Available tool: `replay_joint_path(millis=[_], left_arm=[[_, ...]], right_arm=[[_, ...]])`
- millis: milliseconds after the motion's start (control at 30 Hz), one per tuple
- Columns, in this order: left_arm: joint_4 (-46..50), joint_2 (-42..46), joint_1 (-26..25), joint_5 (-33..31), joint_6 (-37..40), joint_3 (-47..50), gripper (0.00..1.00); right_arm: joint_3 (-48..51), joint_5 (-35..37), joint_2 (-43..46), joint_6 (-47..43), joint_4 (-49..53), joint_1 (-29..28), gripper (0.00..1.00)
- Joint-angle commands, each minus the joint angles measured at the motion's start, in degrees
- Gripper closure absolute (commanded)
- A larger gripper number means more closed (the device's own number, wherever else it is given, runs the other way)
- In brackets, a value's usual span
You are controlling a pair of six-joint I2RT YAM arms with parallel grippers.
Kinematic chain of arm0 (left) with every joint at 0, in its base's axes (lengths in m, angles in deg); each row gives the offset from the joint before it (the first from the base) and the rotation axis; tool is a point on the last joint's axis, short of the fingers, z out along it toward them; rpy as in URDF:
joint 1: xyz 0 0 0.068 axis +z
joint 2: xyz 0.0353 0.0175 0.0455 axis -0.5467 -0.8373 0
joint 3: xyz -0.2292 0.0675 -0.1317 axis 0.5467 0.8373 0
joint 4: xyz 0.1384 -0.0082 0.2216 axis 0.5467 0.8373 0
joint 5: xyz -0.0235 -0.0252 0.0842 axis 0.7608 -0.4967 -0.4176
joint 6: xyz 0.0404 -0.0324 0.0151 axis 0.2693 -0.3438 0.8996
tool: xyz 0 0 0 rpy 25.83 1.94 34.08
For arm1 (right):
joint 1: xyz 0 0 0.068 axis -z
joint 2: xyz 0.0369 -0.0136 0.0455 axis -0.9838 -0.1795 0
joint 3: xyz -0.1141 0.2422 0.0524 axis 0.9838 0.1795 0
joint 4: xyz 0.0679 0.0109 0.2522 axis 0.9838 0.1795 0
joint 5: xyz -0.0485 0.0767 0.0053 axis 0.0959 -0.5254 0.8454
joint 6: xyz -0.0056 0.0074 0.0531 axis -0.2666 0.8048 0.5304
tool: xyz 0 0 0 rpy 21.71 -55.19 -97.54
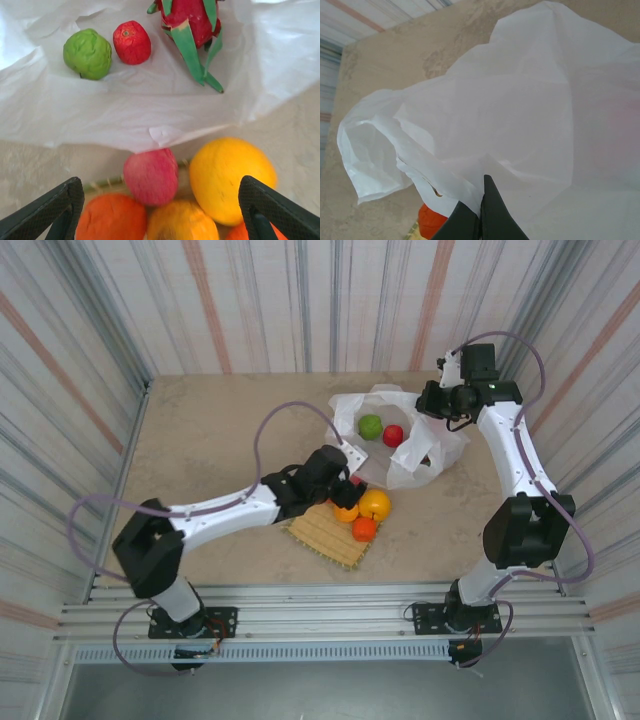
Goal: Place the fruits into the plastic bag
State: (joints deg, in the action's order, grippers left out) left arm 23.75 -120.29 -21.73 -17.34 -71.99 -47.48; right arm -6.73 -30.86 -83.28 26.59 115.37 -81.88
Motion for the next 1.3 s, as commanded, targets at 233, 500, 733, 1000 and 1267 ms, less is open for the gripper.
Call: replay_joint_path(millis=[233,500,733,1000,1267], left_arm=[[15.8,11.8,-0.1,10.9,-16.7,8.2,0.16],[15.7,4.8,-6.6,9.3,-20.4,4.8,0.16],[15.3,-3.7,-9.8,6.2,-22.4,-0.2,0.14],[12.7,-11.7,-11.0,3.9,-22.2,-4.3,0.13],[13.2,-16.0,-11.7,1.9,-23.9,-7.2,0.15]], right_arm=[[-0.7,-1.2,-1.4,-0.9,0.1,0.6,1.00],[-0.3,-1.0,-1.5,-1.1,0.3,0.6,1.00],[-0.1,-1.1,-1.4,-1.1,0.4,0.7,1.00],[-0.3,-1.3,-1.7,-1.0,0.2,0.8,1.00],[0.2,-1.4,-1.3,-1.1,0.1,1.1,1.00]])
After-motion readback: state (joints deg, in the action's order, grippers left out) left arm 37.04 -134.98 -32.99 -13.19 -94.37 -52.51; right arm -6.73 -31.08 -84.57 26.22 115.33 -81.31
